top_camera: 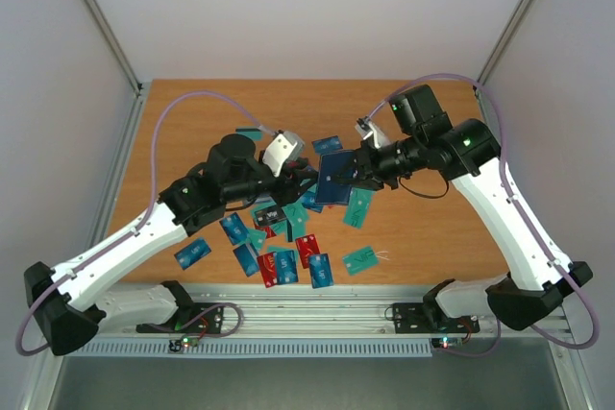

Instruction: Put the credit cards into the card holder

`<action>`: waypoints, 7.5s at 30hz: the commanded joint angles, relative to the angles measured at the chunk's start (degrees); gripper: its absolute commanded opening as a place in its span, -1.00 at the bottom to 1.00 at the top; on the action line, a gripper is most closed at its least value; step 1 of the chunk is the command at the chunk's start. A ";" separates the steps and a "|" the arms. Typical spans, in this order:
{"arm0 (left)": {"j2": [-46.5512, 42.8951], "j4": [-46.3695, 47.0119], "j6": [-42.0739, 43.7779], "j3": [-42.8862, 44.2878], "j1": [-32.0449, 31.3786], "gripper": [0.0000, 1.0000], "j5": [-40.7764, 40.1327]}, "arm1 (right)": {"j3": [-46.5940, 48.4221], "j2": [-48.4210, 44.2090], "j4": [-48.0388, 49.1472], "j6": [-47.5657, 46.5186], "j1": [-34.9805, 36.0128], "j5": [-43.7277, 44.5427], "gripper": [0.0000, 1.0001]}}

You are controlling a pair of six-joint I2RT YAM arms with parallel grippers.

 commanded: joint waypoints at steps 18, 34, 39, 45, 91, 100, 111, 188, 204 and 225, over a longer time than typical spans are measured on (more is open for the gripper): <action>-7.14 10.69 -25.27 1.37 3.39 0.06 26.38 | -1.35 -5.87 14.77 -11.86 -0.08 -11.64 -0.96; -9.04 14.82 -35.95 3.16 3.37 0.03 29.99 | 0.57 -4.15 13.95 -19.47 -3.57 -19.99 -0.97; -9.70 13.85 -36.88 3.92 3.44 0.03 28.64 | 2.03 -3.52 10.50 -22.21 -5.80 -22.65 -0.97; -10.60 14.18 -38.59 2.67 3.53 0.09 25.51 | 2.61 -3.82 9.22 -22.95 -8.46 -26.20 -0.97; -6.68 19.46 -39.48 -0.44 3.58 -0.32 27.36 | 1.52 -3.72 18.03 -14.82 -8.70 -30.50 -0.97; -4.78 23.64 -41.04 0.08 3.53 -0.39 30.88 | -0.09 -4.02 19.96 -13.97 -8.70 -30.37 -0.96; -4.09 16.23 -40.00 0.87 3.51 -0.99 26.32 | -0.39 -4.44 8.95 -18.25 -9.96 -19.74 0.32; 24.17 0.54 -24.77 14.68 -0.75 -0.99 13.88 | -0.63 7.92 -1.73 -7.69 -3.17 37.97 -0.46; 24.20 0.10 -24.31 14.94 -0.72 -0.99 13.41 | 2.68 9.32 -5.38 -12.78 -3.17 39.00 -0.70; 29.10 7.39 -29.87 12.47 0.89 -0.72 16.02 | -4.76 6.02 -8.99 -9.80 -7.47 41.30 -0.97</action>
